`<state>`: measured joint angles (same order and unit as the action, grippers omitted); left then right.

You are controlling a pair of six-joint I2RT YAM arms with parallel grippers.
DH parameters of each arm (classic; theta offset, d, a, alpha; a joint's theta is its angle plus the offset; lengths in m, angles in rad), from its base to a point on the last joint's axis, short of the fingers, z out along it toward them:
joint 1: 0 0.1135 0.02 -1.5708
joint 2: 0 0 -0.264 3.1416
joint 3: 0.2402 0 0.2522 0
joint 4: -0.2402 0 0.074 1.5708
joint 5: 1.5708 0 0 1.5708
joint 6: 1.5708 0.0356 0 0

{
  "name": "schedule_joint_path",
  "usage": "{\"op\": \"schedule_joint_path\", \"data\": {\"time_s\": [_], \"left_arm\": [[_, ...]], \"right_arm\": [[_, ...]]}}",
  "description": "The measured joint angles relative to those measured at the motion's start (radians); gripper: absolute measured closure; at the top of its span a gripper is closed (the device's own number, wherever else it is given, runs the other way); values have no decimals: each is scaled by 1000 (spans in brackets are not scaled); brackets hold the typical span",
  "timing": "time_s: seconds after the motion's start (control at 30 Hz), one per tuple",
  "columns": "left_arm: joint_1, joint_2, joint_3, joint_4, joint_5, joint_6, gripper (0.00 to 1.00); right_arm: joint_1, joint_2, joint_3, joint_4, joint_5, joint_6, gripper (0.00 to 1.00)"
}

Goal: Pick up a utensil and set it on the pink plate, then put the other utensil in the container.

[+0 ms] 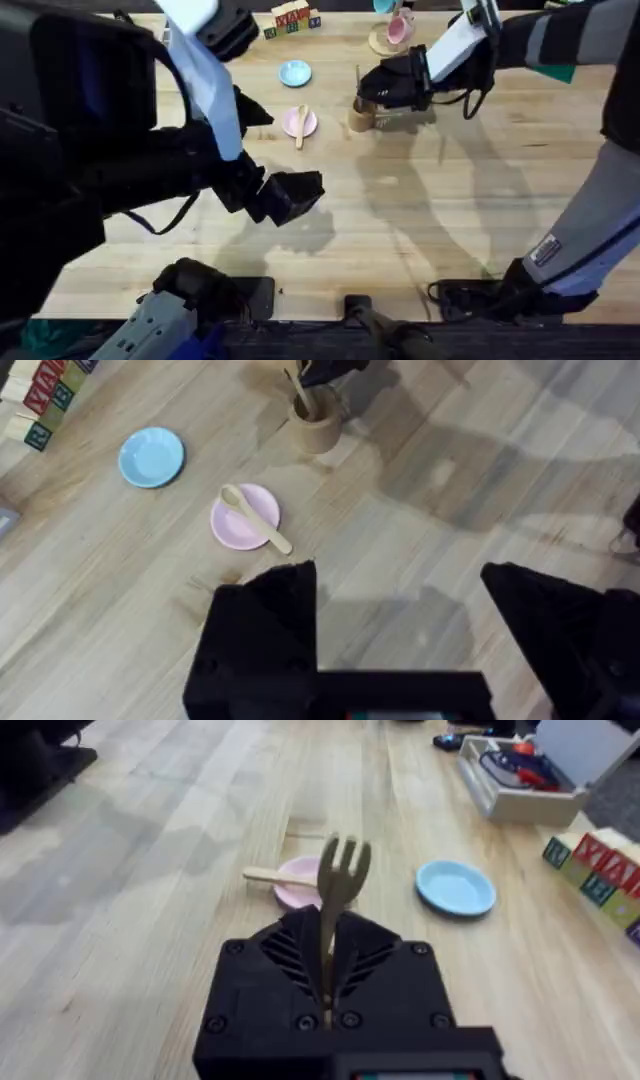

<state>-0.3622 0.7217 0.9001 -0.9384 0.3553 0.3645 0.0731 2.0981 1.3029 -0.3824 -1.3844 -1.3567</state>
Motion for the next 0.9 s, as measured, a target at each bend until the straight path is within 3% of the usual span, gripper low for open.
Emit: {"op": "schedule_joint_path", "data": {"time_s": [0.3, 0.47, 0.73, 0.9], "left_arm": [[0, 0, 0, 0, 0, 0, 6], [0, 0, 0, 0, 0, 0, 6], [0, 0, 0, 0, 0, 0, 6], [0, 0, 0, 0, 0, 0, 8]], "right_arm": [[0, 36, 0, 0, 1, -1, 969], [0, 46, 0, -4, 1, 0, 706], [0, 46, 1, -8, 14, 3, 557], [0, 46, 1, -8, 23, 27, 311]]}}
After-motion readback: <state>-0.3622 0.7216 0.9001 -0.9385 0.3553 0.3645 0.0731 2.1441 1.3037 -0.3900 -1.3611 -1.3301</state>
